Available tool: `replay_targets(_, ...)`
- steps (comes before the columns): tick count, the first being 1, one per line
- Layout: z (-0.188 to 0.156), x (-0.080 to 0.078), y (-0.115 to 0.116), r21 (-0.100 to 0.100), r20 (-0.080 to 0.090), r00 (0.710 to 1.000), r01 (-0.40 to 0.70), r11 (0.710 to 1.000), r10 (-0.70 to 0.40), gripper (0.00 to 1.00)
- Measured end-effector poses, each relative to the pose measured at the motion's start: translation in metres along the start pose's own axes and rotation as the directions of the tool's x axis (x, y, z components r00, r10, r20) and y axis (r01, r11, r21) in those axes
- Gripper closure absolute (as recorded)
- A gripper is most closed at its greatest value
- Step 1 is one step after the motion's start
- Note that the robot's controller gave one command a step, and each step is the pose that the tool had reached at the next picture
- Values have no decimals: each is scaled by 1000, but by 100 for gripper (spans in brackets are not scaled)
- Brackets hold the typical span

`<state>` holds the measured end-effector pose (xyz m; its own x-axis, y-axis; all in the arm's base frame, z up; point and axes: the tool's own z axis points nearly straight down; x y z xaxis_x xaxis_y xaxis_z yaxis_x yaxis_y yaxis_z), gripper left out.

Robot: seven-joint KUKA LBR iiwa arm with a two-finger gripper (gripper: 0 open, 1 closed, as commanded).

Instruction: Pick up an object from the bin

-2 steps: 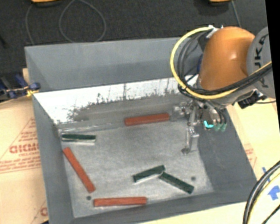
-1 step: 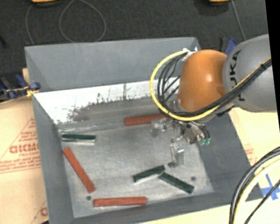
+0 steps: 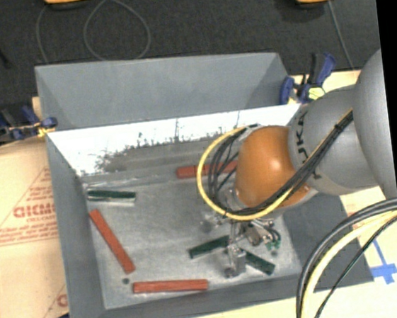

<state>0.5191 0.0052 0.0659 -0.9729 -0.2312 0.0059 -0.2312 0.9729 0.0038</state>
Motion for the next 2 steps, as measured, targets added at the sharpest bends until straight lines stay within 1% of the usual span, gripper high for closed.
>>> replay_targets(1, -5, -4, -2, 4, 11, 1000, 1, 1000, -1, 100)
replay_targets(2, -202, 16, -48, 10, 17, 999, 34, 999, -35, 100)
